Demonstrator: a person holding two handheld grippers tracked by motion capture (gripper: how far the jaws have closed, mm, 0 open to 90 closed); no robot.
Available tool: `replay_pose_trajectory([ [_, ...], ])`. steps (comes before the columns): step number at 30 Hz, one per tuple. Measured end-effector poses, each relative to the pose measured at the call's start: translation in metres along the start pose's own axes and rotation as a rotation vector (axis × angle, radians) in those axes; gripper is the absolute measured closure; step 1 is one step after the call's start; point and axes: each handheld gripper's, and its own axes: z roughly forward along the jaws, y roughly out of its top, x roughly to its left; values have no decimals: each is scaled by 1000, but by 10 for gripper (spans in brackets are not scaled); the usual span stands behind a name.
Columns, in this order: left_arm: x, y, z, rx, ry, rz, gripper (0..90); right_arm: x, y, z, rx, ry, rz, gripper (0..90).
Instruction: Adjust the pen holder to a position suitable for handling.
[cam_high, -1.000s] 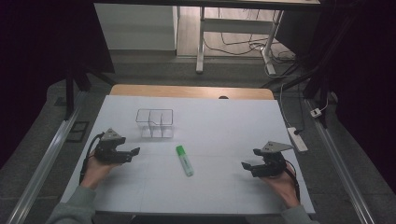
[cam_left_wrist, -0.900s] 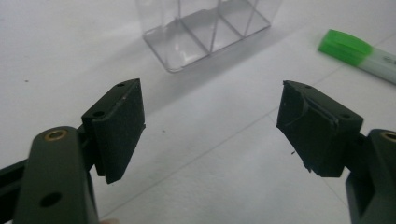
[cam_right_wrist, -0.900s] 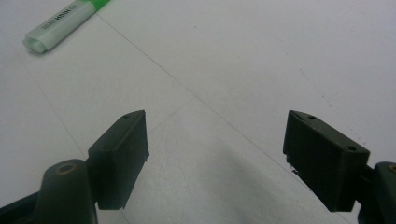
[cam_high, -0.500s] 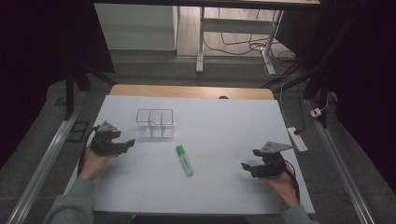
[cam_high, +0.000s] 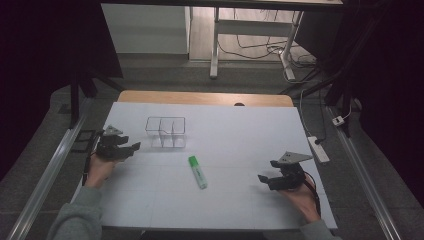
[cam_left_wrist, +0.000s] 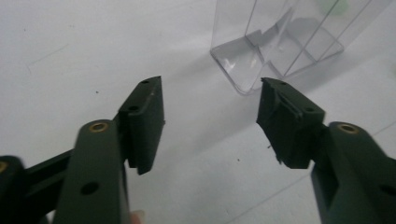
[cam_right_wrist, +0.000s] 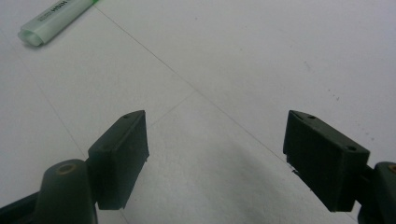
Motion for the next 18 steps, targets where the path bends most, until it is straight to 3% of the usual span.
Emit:
replay_pose_trajectory([
  [6, 3, 6, 10, -16, 12, 0, 565, 0, 0, 1, 5, 0, -5, 218],
  [13, 5, 16, 26, -14, -7, -3, 715, 0, 0, 1, 8, -3, -1, 219],
  [18, 4, 21, 34, -23, -22, 3, 890, 1, 0, 1, 11, -4, -1, 220],
])
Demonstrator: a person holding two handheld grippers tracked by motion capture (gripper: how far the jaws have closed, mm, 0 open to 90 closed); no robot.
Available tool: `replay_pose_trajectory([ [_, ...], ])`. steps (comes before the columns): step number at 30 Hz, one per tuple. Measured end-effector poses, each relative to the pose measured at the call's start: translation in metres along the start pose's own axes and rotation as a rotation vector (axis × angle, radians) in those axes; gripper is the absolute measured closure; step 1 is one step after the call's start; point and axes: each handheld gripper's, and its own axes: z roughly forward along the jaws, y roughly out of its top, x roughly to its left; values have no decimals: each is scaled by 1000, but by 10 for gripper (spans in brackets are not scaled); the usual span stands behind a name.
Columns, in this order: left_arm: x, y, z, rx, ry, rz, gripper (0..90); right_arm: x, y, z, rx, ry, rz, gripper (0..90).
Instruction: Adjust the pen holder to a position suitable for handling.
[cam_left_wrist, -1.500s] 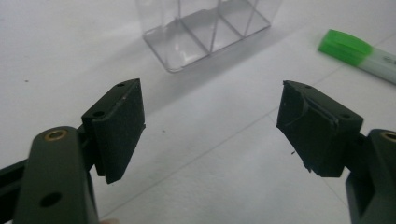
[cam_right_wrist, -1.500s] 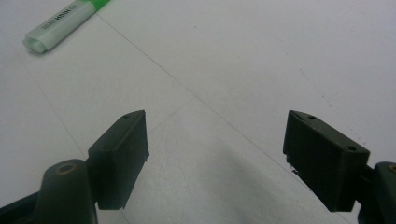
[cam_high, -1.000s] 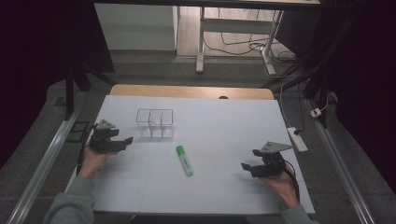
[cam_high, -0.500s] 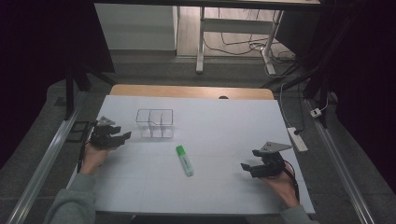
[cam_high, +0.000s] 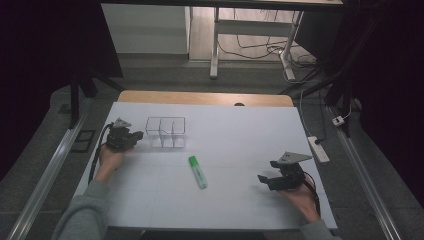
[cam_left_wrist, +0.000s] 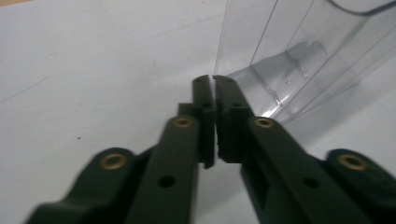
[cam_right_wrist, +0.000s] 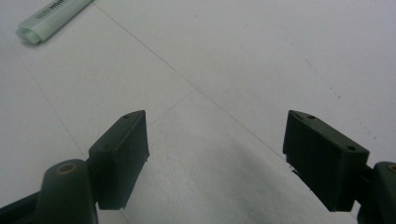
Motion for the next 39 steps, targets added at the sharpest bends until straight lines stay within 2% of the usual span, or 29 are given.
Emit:
replay_pose_trajectory([
  [4, -1, 0, 7, 15, -11, 3, 892, -1, 0, 0, -2, 2, 3, 221],
  [16, -3, 4, 17, 22, -49, 0, 892, 1, -1, 1, 6, 0, 1, 222],
  [32, -6, 7, 19, 28, -38, 1, 892, 2, -1, 1, 11, -2, 0, 227],
  [39, -14, 11, 23, 28, -53, 14, 892, 2, 0, 1, 13, 0, -3, 227],
])
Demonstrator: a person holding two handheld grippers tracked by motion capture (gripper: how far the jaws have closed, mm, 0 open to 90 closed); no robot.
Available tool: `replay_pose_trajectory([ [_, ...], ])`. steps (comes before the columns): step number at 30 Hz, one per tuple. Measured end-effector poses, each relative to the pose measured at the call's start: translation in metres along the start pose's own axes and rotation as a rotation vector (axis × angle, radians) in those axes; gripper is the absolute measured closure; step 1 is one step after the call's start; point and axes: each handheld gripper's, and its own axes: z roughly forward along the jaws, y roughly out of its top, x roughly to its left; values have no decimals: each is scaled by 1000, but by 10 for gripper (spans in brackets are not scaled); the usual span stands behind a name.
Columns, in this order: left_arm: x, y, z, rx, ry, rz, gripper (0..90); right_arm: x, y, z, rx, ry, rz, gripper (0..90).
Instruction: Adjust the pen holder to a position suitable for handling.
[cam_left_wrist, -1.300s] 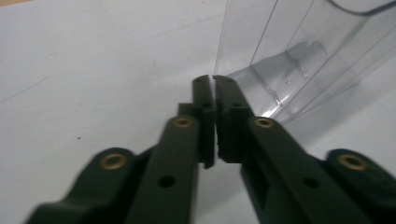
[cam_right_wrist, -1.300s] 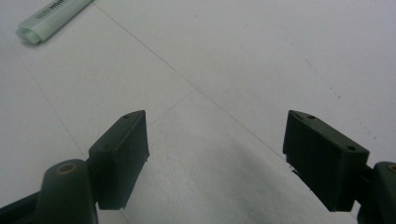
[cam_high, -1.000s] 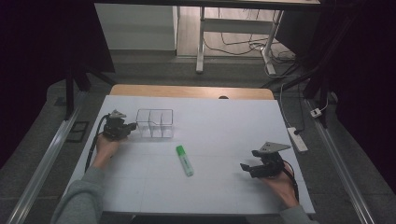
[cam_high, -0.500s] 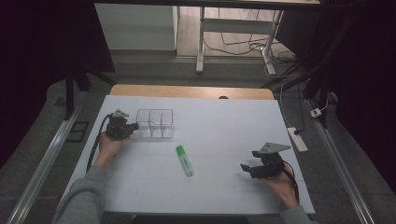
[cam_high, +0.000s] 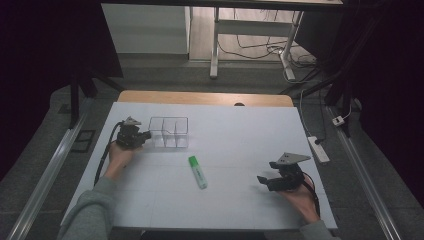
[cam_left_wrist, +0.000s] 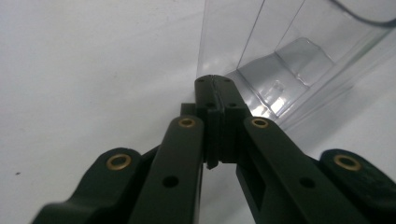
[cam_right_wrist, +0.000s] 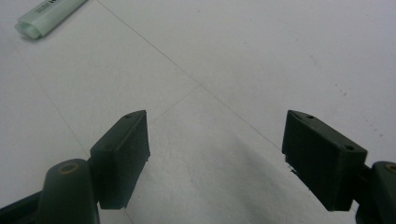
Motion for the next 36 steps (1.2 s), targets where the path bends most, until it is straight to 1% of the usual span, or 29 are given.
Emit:
replay_pose_trajectory([
  [1, -2, 1, 1, 2, -1, 7, 892, 0, 0, 0, -1, 0, 1, 227],
  [10, -10, 5, 6, 7, -5, 18, 892, 0, 0, 0, 1, 0, 2, 227],
  [20, -19, 11, 13, 9, -25, 32, 892, 0, 0, 1, 8, -1, 3, 227],
  [23, -24, 12, 15, 19, -38, 50, 892, 0, 0, 1, 11, -3, 1, 227],
  [24, -24, 12, 15, 19, -38, 50, 892, 0, 0, 1, 9, -2, 2, 227],
  [25, -26, 12, 16, 25, -44, 60, 891, 0, 0, 1, 9, -2, 3, 227],
  [36, -32, 13, 19, 29, -58, 66, 891, 0, 0, 1, 10, -4, 2, 228],
])
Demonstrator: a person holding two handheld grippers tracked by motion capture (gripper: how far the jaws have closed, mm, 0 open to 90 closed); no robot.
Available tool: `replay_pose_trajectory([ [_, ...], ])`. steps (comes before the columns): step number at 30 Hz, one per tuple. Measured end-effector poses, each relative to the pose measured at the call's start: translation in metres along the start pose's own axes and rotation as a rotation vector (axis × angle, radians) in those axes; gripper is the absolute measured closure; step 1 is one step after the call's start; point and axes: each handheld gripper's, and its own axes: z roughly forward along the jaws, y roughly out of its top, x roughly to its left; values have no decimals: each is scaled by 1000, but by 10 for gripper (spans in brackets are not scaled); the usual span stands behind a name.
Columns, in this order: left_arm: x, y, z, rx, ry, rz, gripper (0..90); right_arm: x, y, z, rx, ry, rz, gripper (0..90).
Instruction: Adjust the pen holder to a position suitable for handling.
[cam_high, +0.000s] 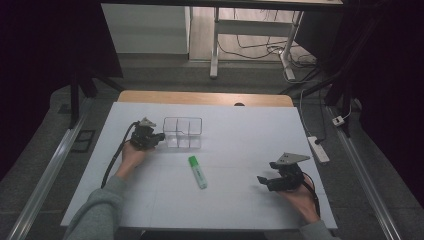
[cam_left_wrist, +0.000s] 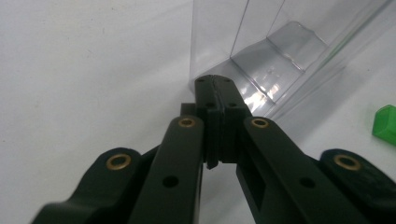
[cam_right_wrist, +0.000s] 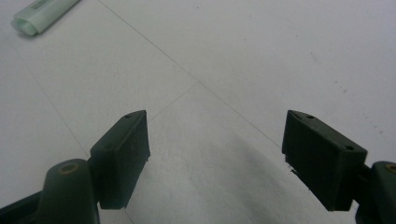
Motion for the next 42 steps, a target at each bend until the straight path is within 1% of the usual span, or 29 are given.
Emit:
replay_pose_trajectory([
  [5, -3, 2, 2, -1, -9, -1, 892, 0, 0, 0, 0, 0, 0, 228],
  [18, -17, 10, 12, 5, -35, 26, 891, 0, 0, 0, 3, -2, -1, 229],
  [24, -27, 17, 19, 7, -47, 47, 892, 0, 0, 0, 2, -1, 1, 229],
  [32, -35, 22, 24, 1, -61, 54, 891, 0, 0, 1, 2, -1, 1, 229],
  [42, -46, 31, 34, 3, -83, 76, 891, 0, 0, 1, 5, -2, 3, 229],
])
